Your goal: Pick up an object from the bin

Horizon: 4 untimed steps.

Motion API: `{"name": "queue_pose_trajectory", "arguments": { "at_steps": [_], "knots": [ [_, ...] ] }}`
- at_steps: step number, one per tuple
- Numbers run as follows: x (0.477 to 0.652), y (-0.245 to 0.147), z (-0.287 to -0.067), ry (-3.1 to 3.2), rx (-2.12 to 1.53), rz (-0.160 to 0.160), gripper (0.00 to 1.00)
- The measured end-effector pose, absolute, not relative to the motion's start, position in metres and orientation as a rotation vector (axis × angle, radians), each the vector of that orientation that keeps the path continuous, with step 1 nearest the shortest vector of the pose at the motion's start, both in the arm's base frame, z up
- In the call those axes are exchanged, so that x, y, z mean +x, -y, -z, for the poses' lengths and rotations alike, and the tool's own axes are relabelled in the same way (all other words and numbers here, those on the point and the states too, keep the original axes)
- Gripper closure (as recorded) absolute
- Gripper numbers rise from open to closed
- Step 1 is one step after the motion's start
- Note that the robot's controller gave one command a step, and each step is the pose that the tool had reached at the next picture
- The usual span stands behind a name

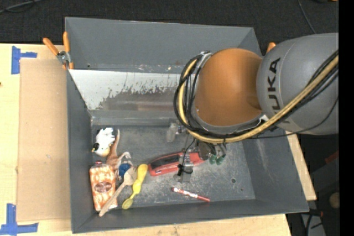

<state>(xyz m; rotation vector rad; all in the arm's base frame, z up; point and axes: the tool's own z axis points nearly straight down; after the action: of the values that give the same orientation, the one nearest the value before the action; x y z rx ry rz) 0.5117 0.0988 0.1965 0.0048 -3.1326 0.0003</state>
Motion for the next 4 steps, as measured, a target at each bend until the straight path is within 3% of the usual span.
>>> {"name": "queue_pose_trajectory", "arguments": {
  "at_steps": [1,2,3,4],
  "knots": [
    [0.514,-0.098,-0.200,3.140,-0.001,0.001,0.00],
    [0.494,-0.077,-0.139,3.142,0.067,0.002,0.00],
    [0.498,-0.076,-0.108,3.149,-0.082,0.007,0.00],
    [0.526,-0.089,-0.077,3.157,-0.119,0.004,1.00]
  ]
}}
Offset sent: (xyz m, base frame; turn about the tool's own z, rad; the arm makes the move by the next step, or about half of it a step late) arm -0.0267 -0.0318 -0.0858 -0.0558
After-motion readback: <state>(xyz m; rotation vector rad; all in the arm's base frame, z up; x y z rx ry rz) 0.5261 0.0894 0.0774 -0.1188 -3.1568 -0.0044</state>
